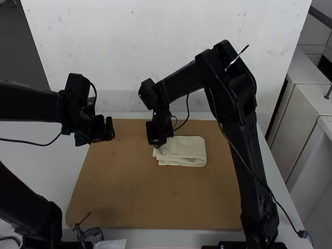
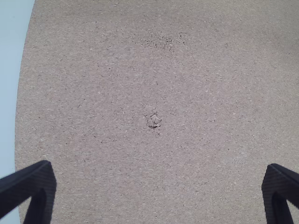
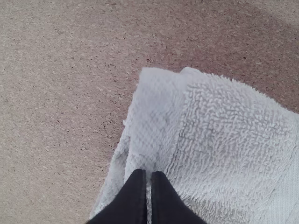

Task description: Fold the towel.

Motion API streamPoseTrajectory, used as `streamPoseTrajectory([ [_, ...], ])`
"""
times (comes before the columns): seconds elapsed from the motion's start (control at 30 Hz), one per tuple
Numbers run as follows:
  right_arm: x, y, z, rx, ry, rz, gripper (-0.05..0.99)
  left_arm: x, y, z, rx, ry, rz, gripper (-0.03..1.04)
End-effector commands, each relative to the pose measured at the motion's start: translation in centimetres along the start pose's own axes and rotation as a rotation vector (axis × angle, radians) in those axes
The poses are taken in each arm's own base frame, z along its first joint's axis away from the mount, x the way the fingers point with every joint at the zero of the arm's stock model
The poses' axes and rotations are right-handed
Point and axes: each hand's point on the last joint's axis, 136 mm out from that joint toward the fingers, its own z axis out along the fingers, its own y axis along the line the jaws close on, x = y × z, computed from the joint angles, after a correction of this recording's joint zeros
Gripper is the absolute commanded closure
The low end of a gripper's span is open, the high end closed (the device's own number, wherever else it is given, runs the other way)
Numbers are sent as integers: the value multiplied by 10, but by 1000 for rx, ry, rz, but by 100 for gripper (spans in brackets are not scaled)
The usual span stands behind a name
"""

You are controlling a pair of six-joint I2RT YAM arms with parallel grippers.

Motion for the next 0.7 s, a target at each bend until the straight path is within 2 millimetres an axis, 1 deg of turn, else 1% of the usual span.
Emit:
streamPoseTrajectory([
  [0.0, -4, 2, 2, 2, -7, 0, 92, 6, 3, 4, 4, 15, -3, 2],
  [0.07, -8, -3, 0, 3, -11, 12, 92, 7, 3, 4, 3, 16, -3, 2],
  [0.13, -15, -5, -10, -7, -34, 26, 91, 7, 3, 4, 4, 16, -4, 2],
  [0.17, -20, -7, -18, -13, -49, 34, 88, 7, 3, 4, 3, 16, -4, 2],
  [0.2, -26, -10, -29, -23, -68, 45, 78, 7, 3, 4, 3, 16, -5, 2],
  [0.27, -38, -17, -50, -44, -100, 70, 54, 5, 3, 3, 5, 10, -3, 2],
  [0.37, -48, -22, -82, -83, -140, 95, 39, 4, 2, 1, 8, 3, -1, 2],
  [0.43, -52, -30, -102, -97, -164, 113, 22, 0, 1, -1, 12, -9, 0, 2],
  [0.47, -53, -34, -108, -108, -169, 122, 11, -2, -1, -3, 15, -17, 3, 3],
  [0.5, -53, -41, -113, -109, -171, 133, 4, -4, -1, -5, 17, -25, 3, 3],
  [0.53, -52, -48, -116, -108, -175, 145, -2, -6, -2, -7, 18, -34, 4, 3],
  [0.6, -50, -69, -121, -96, -186, 174, -3, -10, -3, -10, 22, -50, 5, 3],
  [0.67, -45, -96, -122, -75, -190, 210, -3, -14, -3, -14, 22, -64, 5, 3],
])
